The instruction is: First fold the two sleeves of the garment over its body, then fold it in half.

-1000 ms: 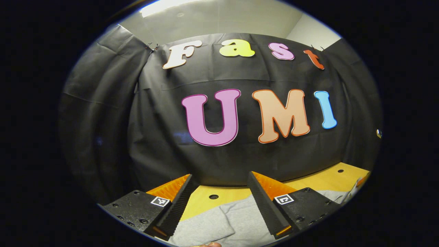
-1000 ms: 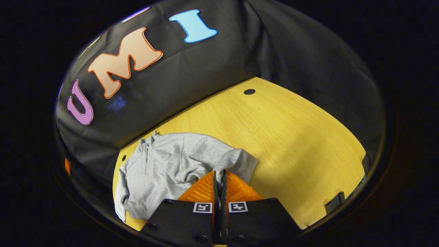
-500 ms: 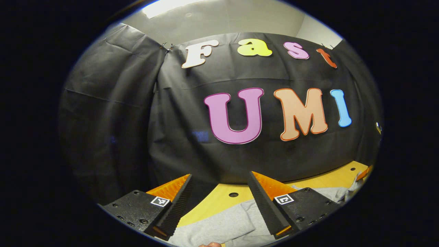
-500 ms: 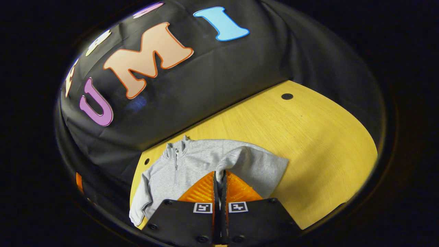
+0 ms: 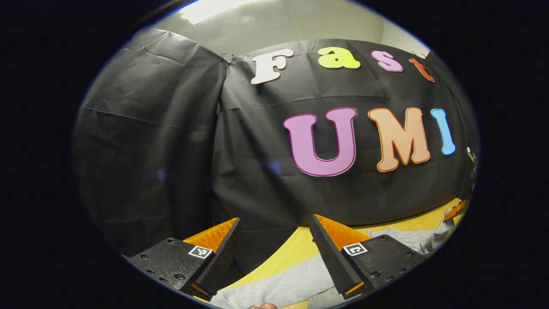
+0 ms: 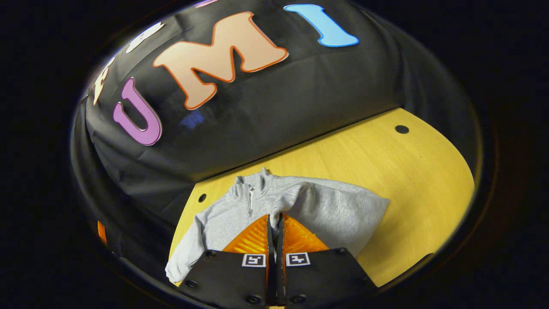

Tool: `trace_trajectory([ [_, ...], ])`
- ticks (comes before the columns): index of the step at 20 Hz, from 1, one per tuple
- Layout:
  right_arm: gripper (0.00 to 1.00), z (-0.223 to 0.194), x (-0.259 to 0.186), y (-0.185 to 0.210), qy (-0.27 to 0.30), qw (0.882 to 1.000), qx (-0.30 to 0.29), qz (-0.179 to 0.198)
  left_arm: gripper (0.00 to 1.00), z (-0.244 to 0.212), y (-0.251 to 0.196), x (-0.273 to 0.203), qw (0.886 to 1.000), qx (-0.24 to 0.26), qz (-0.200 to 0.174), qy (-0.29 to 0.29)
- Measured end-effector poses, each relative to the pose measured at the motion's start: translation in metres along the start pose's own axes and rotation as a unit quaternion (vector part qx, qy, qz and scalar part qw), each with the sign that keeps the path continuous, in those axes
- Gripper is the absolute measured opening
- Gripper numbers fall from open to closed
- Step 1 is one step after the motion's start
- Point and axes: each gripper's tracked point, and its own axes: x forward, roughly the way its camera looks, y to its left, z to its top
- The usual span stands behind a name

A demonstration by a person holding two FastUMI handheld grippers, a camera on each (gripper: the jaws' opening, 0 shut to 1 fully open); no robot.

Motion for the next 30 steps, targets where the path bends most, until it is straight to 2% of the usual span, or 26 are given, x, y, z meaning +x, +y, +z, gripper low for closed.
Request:
trace_trajectory([
  [3,0.03,-0.009,0.017,0.037,0.01,1.0,-0.012,0.023,0.94,-0.003,0.024,-0.005,1.0,0.005,0.019,0.002],
  [4,0.03,-0.013,0.021,0.049,0.014,0.999,-0.014,0.031,0.99,-0.003,0.031,-0.006,1.0,0.006,0.025,0.003],
  [5,0.03,-0.016,0.026,0.061,0.019,0.999,-0.018,0.038,0.94,-0.004,0.039,-0.007,0.999,0.006,0.031,0.003],
  [6,0.02,-0.02,0.033,0.073,0.023,0.998,-0.022,0.044,0.99,-0.004,0.046,-0.009,0.999,0.008,0.037,0.004],
  [11,0.03,-0.052,0.062,0.125,0.057,0.995,-0.034,0.072,1.0,-0.015,0.084,-0.019,0.998,0.01,0.068,0.016],
  [12,0.03,-0.06,0.069,0.134,0.065,0.994,-0.033,0.076,0.95,-0.015,0.092,-0.022,0.997,0.012,0.074,0.017],
  [13,0.03,-0.068,0.075,0.142,0.072,0.994,-0.031,0.079,0.95,-0.017,0.1,-0.024,0.996,0.014,0.081,0.017],
  [19,0.03,-0.113,0.114,0.169,0.119,0.99,-0.022,0.068,0.95,-0.023,0.143,-0.037,0.992,0.025,0.118,0.022],
  [25,0.03,-0.155,0.136,0.19,0.177,0.982,0.024,0.06,0.95,-0.038,0.172,-0.049,0.988,0.03,0.146,0.039],
  [28,0.11,-0.171,0.13,0.206,0.208,0.974,0.043,0.081,0.95,-0.049,0.178,-0.049,0.987,0.031,0.15,0.049],
  [29,0.06,-0.178,0.129,0.214,0.217,0.971,0.048,0.09,0.95,-0.054,0.181,-0.05,0.987,0.031,0.15,0.054],
  [30,0.17,-0.182,0.126,0.225,0.223,0.967,0.055,0.111,0.95,-0.058,0.181,-0.05,0.987,0.03,0.149,0.058],
])
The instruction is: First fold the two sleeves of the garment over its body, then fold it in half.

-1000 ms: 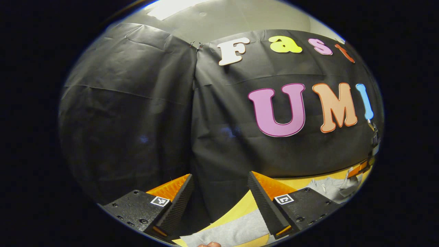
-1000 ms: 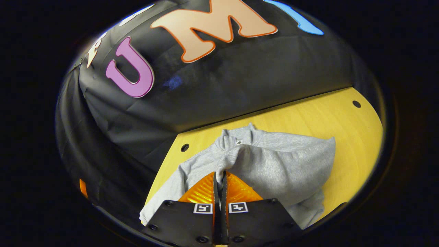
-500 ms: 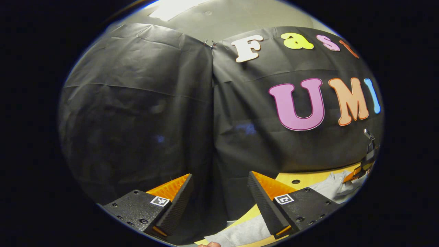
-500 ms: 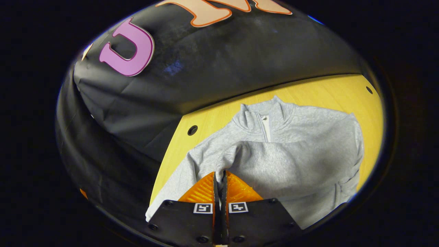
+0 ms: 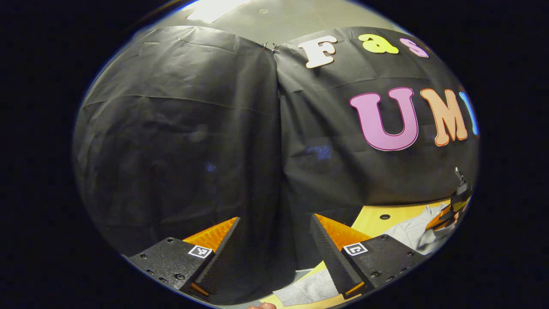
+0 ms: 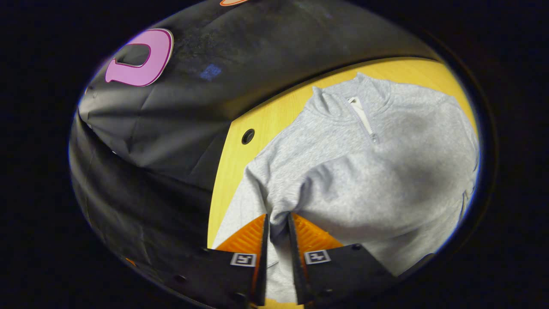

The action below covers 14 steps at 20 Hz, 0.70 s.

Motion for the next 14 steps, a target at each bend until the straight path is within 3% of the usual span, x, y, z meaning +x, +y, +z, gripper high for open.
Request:
trace_trajectory([
  [3,0.42,-0.005,-0.007,0.029,0.0,0.999,0.001,0.053,0.95,-0.015,-0.003,0.0,1.0,0.0,-0.005,0.012],
  [6,0.93,-0.001,-0.002,0.034,-0.025,0.998,-0.028,0.055,0.95,-0.03,-0.005,0.002,1.0,-0.002,-0.011,0.029],
  [7,1.0,0.0,-0.014,0.031,-0.032,0.997,-0.04,0.051,1.0,-0.039,-0.007,0.002,0.999,-0.004,-0.014,0.037],
  [8,0.88,0.002,-0.017,0.029,-0.04,0.997,-0.053,0.047,0.95,-0.047,-0.008,0.002,0.999,-0.004,-0.016,0.046],
  [9,0.89,0.005,-0.024,0.027,-0.05,0.996,-0.067,0.041,0.95,-0.058,-0.01,0.001,0.998,-0.003,-0.018,0.057],
  [10,0.97,0.008,-0.029,0.025,-0.059,0.995,-0.078,0.037,0.95,-0.07,-0.011,0.001,0.997,-0.002,-0.02,0.071],
  [11,0.97,0.01,-0.031,0.024,-0.069,0.993,-0.088,0.032,1.0,-0.085,-0.012,-0.001,0.996,-0.001,-0.023,0.086],
  [13,0.97,0.013,-0.04,0.019,-0.083,0.991,-0.099,0.027,0.95,-0.114,-0.016,-0.001,0.992,0.0,-0.032,0.121],
  [14,0.97,0.014,-0.044,0.016,-0.088,0.991,-0.101,0.024,1.0,-0.13,-0.02,-0.002,0.989,-0.001,-0.039,0.142],
])
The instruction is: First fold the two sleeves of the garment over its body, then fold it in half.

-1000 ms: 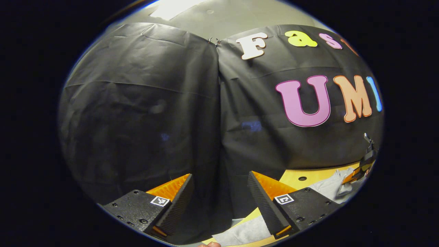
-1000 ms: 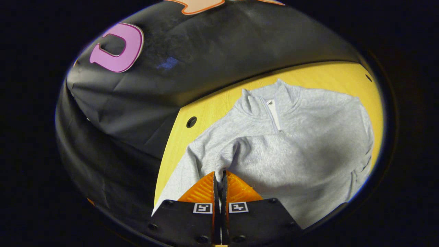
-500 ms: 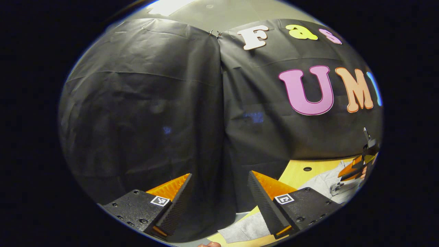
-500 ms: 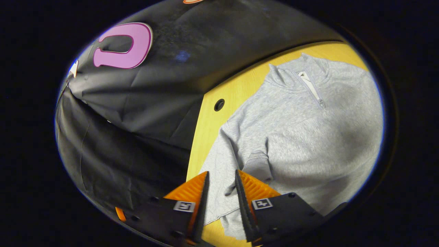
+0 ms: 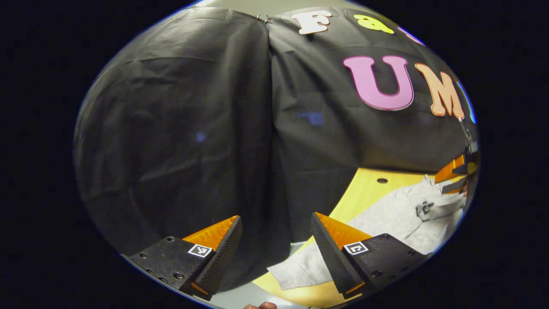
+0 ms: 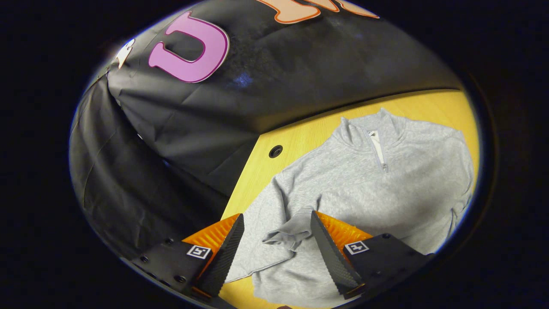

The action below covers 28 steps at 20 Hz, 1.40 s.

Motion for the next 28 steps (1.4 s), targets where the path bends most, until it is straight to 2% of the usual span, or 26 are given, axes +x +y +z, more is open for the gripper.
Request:
trace_trajectory([
  [3,0.97,0.002,-0.012,-0.01,-0.007,1.0,-0.003,-0.01,1.0,-0.044,-0.008,0.007,0.998,-0.006,-0.018,0.054],
  [4,0.97,0.004,-0.017,-0.015,-0.01,1.0,-0.005,-0.014,0.96,-0.058,-0.011,0.011,0.997,-0.01,-0.022,0.075],
  [9,0.97,0.01,-0.04,-0.039,-0.025,0.999,-0.017,-0.04,0.96,-0.106,-0.021,0.018,0.986,-0.033,-0.039,0.158],
  [10,0.92,0.011,-0.044,-0.044,-0.027,0.999,-0.017,-0.044,0.96,-0.116,-0.02,0.019,0.984,-0.033,-0.04,0.169],
  [11,0.92,0.013,-0.049,-0.048,-0.03,0.998,-0.016,-0.048,0.96,-0.125,-0.021,0.019,0.982,-0.033,-0.039,0.181],
  [13,0.92,0.016,-0.056,-0.056,-0.035,0.998,-0.012,-0.055,0.96,-0.135,-0.021,0.02,0.978,-0.035,-0.037,0.201],
  [14,0.97,0.018,-0.06,-0.061,-0.038,0.997,-0.01,-0.059,0.96,-0.143,-0.021,0.019,0.975,-0.036,-0.036,0.215],
  [15,0.92,0.019,-0.063,-0.066,-0.041,0.997,-0.01,-0.063,0.96,-0.149,-0.021,0.018,0.973,-0.036,-0.034,0.227],
  [16,0.97,0.021,-0.068,-0.07,-0.044,0.997,-0.01,-0.067,0.96,-0.145,-0.022,0.019,0.974,-0.038,-0.034,0.222],
  [17,0.92,0.022,-0.071,-0.075,-0.046,0.996,-0.01,-0.07,1.0,-0.145,-0.024,0.022,0.975,-0.037,-0.035,0.217],
  [18,0.97,0.024,-0.073,-0.079,-0.047,0.996,-0.01,-0.074,0.94,-0.15,-0.029,0.02,0.972,-0.03,-0.036,0.229],
  [19,0.97,0.025,-0.076,-0.082,-0.048,0.996,-0.009,-0.075,0.94,-0.148,-0.03,0.022,0.974,-0.026,-0.037,0.224],
  [20,0.92,0.026,-0.079,-0.085,-0.051,0.996,-0.007,-0.076,0.94,-0.15,-0.033,0.023,0.971,-0.027,-0.039,0.233],
  [22,0.92,0.029,-0.083,-0.089,-0.056,0.995,-0.005,-0.078,0.92,-0.148,-0.031,0.021,0.969,-0.051,-0.035,0.24],
  [23,0.92,0.03,-0.085,-0.092,-0.057,0.995,-0.005,-0.079,0.9,-0.15,-0.031,0.021,0.965,-0.069,-0.032,0.252],
  [24,0.92,0.031,-0.087,-0.093,-0.057,0.995,-0.005,-0.079,0.85,-0.149,-0.031,0.021,0.965,-0.075,-0.029,0.25],
  [25,0.92,0.032,-0.089,-0.095,-0.059,0.995,-0.006,-0.08,0.84,-0.15,-0.034,0.022,0.964,-0.07,-0.037,0.253],
  [27,0.92,0.034,-0.093,-0.1,-0.063,0.995,-0.009,-0.081,0.62,-0.147,-0.046,0.023,0.965,-0.056,-0.06,0.249],
  [28,0.97,0.036,-0.096,-0.102,-0.065,0.994,-0.011,-0.083,0.51,-0.148,-0.055,0.022,0.964,-0.052,-0.069,0.251],
])
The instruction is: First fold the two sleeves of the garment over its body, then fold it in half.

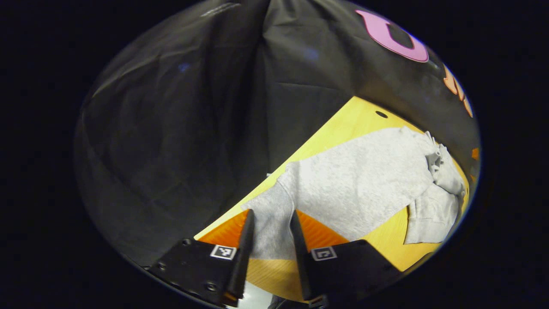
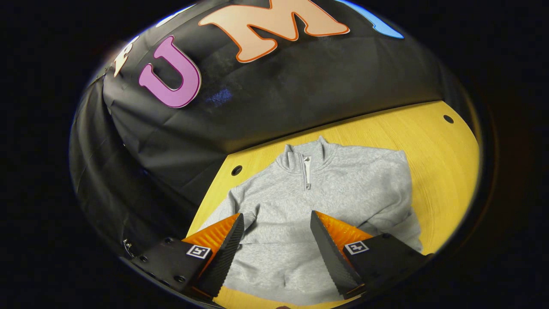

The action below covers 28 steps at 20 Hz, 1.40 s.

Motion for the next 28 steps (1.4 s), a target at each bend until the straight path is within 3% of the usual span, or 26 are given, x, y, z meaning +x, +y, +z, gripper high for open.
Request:
trace_trajectory([
  [1,0.92,0.001,-0.002,-0.003,-0.002,1.0,-0.001,-0.001,0.39,0.003,-0.005,0.0,1.0,0.004,-0.005,-0.004],
  [3,0.92,0.003,-0.008,-0.009,-0.005,1.0,0.0,-0.003,0.13,0.002,-0.009,0.002,1.0,0.016,0.0,0.0],
  [5,0.92,0.004,-0.013,-0.016,-0.007,1.0,-0.003,-0.005,0.01,0.005,-0.011,0.002,1.0,0.025,-0.001,0.012],
  [6,0.97,0.004,-0.016,-0.019,-0.008,1.0,-0.007,-0.008,0.0,0.006,-0.014,0.0,1.0,0.024,-0.008,0.017],
  [9,0.97,0.006,-0.028,-0.032,-0.012,1.0,-0.019,-0.015,0.0,0.026,-0.019,-0.003,1.0,0.02,-0.019,0.01],
  [10,0.92,0.006,-0.031,-0.035,-0.014,1.0,-0.02,-0.017,0.0,0.034,-0.024,-0.003,1.0,0.021,-0.02,0.002],
  [12,0.97,0.005,-0.037,-0.043,-0.013,1.0,-0.018,-0.021,0.0,0.055,-0.038,-0.004,0.999,0.023,-0.029,-0.016],
  [14,0.92,0.006,-0.043,-0.051,-0.017,0.999,-0.015,-0.024,0.0,0.074,-0.049,-0.006,0.999,0.029,-0.033,-0.031],
  [18,0.92,0.008,-0.061,-0.069,-0.026,0.999,-0.014,-0.034,0.0,0.104,-0.071,-0.01,0.997,0.037,-0.054,-0.043],
  [19,0.97,0.009,-0.067,-0.074,-0.029,0.999,-0.013,-0.037,0.0,0.112,-0.076,-0.011,0.996,0.041,-0.058,-0.047],
  [20,0.92,0.01,-0.073,-0.079,-0.032,0.999,-0.012,-0.04,0.0,0.118,-0.085,-0.009,0.996,0.046,-0.061,-0.053],
  [21,0.97,0.01,-0.078,-0.085,-0.034,0.998,-0.01,-0.044,0.0,0.124,-0.094,-0.008,0.995,0.052,-0.066,-0.056],
  [26,0.97,0.009,-0.104,-0.113,-0.047,0.997,-0.005,-0.066,0.0,0.156,-0.153,-0.011,0.988,0.078,-0.104,-0.082],
  [27,0.92,0.008,-0.11,-0.12,-0.049,0.996,-0.002,-0.069,0.0,0.163,-0.166,-0.013,0.986,0.086,-0.112,-0.09],
  [28,0.97,0.007,-0.117,-0.125,-0.051,0.996,0.002,-0.072,0.0,0.168,-0.181,-0.014,0.983,0.095,-0.121,-0.096],
])
